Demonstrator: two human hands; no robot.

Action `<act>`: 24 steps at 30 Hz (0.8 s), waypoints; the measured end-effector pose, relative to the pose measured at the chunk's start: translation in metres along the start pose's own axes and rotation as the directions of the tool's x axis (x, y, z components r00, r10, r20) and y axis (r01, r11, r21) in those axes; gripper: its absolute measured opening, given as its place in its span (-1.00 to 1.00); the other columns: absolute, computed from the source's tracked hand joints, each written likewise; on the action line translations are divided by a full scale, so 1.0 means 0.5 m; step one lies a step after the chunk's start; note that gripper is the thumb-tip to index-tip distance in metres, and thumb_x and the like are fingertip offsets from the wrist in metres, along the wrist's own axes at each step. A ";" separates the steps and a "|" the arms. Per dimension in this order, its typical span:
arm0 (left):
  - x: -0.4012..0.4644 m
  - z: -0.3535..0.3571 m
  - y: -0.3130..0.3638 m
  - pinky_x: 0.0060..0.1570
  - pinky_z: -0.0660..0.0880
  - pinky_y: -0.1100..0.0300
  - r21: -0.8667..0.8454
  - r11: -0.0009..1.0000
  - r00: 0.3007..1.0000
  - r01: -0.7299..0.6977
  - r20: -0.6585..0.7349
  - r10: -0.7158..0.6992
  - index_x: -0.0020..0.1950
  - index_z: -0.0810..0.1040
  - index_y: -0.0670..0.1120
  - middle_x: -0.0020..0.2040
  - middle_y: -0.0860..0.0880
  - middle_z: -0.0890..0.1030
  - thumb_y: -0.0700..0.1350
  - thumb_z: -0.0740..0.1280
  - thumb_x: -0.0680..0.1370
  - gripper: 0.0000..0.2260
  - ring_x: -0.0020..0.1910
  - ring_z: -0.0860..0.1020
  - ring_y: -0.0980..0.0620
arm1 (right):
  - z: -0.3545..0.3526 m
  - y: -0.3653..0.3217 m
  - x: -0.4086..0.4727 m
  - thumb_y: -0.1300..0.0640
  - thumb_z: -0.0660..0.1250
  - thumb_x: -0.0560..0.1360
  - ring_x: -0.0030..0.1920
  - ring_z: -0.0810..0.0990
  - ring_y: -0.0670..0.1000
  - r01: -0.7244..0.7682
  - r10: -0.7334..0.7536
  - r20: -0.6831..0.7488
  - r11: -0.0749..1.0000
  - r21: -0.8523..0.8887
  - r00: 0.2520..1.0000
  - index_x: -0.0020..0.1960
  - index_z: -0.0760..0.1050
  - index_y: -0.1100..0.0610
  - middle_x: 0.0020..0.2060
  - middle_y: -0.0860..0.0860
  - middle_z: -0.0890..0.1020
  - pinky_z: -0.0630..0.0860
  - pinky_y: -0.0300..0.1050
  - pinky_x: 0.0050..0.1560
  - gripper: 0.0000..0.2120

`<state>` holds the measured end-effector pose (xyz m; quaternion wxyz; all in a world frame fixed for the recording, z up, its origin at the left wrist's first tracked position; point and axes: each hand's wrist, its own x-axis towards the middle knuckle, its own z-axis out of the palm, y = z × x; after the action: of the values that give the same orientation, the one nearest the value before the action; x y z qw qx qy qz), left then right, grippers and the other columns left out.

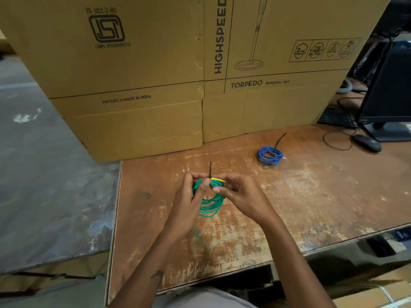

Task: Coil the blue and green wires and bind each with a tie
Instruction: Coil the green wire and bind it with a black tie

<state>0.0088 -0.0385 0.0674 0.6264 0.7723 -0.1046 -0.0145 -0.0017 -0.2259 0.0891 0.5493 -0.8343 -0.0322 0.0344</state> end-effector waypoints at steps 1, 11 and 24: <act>-0.001 0.001 0.000 0.01 0.53 0.15 0.021 1.000 1.000 -0.012 -0.006 0.012 0.18 0.50 0.06 0.04 0.11 0.62 0.11 0.27 0.67 -0.83 0.05 0.61 0.12 | 0.005 0.005 -0.001 -0.04 0.51 0.56 -0.20 0.66 0.00 0.007 -0.006 -0.055 1.000 0.012 0.998 0.23 0.68 -0.17 -0.23 0.05 0.73 0.63 0.31 -0.04 -0.75; -0.011 0.044 -0.010 -0.34 0.55 0.12 -0.255 0.921 0.943 0.295 -0.074 -0.323 0.21 0.44 0.04 0.03 -0.09 0.61 -0.01 0.13 0.73 -0.86 -0.23 0.67 0.08 | 0.067 0.016 -0.018 0.10 0.47 0.61 0.02 0.69 -0.04 0.050 -0.032 -0.321 0.998 0.049 0.946 0.28 0.68 -0.13 0.05 -0.13 0.71 0.67 0.02 -0.04 -0.72; 0.006 0.047 0.001 -0.02 0.56 -0.01 -0.588 0.666 0.823 0.459 -0.001 -0.568 0.27 0.47 -0.02 0.12 -0.06 0.63 -0.10 0.20 0.71 -0.85 0.03 0.63 -0.02 | 0.096 0.012 -0.020 0.12 0.51 0.58 0.01 0.76 -0.04 -0.075 0.199 -0.374 0.944 0.320 0.906 0.22 0.66 -0.06 -0.04 -0.11 0.78 0.72 0.18 0.06 -0.76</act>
<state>0.0079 -0.0617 0.0632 0.8022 0.5473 0.1857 -0.1498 -0.0162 -0.1855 0.0650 0.6599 -0.7311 0.1458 -0.0939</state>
